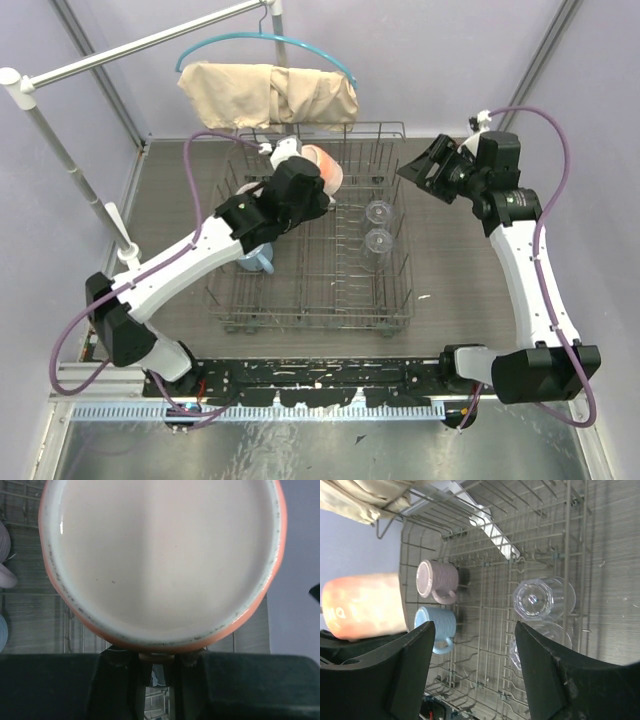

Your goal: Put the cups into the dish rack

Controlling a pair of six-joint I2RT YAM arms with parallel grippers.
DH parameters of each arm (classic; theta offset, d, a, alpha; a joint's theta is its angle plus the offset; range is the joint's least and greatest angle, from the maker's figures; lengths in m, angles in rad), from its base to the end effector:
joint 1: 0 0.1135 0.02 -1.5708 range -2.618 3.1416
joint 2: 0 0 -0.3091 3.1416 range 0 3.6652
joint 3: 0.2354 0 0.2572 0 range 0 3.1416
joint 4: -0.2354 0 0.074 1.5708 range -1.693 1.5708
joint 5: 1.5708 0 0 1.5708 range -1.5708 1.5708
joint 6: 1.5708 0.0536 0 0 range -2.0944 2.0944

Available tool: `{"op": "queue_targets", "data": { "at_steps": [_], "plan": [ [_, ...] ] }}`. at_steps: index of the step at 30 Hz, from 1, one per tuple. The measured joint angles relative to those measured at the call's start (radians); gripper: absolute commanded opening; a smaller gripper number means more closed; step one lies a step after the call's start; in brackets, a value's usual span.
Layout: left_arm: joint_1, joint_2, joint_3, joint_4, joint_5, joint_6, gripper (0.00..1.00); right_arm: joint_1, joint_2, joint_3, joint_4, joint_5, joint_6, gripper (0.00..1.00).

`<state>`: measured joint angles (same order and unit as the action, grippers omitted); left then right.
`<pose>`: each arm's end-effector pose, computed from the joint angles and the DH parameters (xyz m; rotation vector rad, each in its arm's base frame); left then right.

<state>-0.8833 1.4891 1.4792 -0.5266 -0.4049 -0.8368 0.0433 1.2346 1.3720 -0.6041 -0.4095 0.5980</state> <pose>0.2393 -0.2582 0.4161 -0.1969 2.1120 -0.6261 0.2664 0.0329 0.4436 0.3133 2.0708 0.8127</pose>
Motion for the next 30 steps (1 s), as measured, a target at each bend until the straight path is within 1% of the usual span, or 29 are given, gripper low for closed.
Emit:
{"op": "queue_targets", "data": {
  "at_steps": [4, 7, 11, 18, 23, 27, 30],
  "plan": [
    [-0.011, 0.120, 0.145, -0.103, -0.070, -0.052, 0.00, 0.000, -0.040, -0.084, -0.002, 0.001, -0.023, 0.71],
    [-0.011, 0.222, 0.278, -0.220, -0.116, -0.101, 0.00, -0.002, -0.083, -0.174, -0.007, 0.002, -0.037, 0.72],
    [-0.010, 0.330, 0.406, -0.347, -0.152, -0.160, 0.00, -0.002, -0.124, -0.251, -0.015, 0.012, -0.048, 0.73],
    [-0.005, 0.436, 0.505, -0.536, -0.183, -0.268, 0.00, 0.001, -0.161, -0.306, -0.017, 0.076, -0.079, 0.76],
    [0.013, 0.482, 0.551, -0.652, -0.203, -0.323, 0.00, 0.002, -0.170, -0.383, -0.010, 0.116, -0.098, 0.76],
    [0.023, 0.519, 0.614, -0.722, -0.219, -0.348, 0.00, 0.002, -0.167, -0.420, -0.010, 0.125, -0.103, 0.77],
    [0.025, 0.532, 0.627, -0.732, -0.220, -0.358, 0.00, 0.002, -0.167, -0.428, 0.001, 0.129, -0.106, 0.77]
  ]
}}
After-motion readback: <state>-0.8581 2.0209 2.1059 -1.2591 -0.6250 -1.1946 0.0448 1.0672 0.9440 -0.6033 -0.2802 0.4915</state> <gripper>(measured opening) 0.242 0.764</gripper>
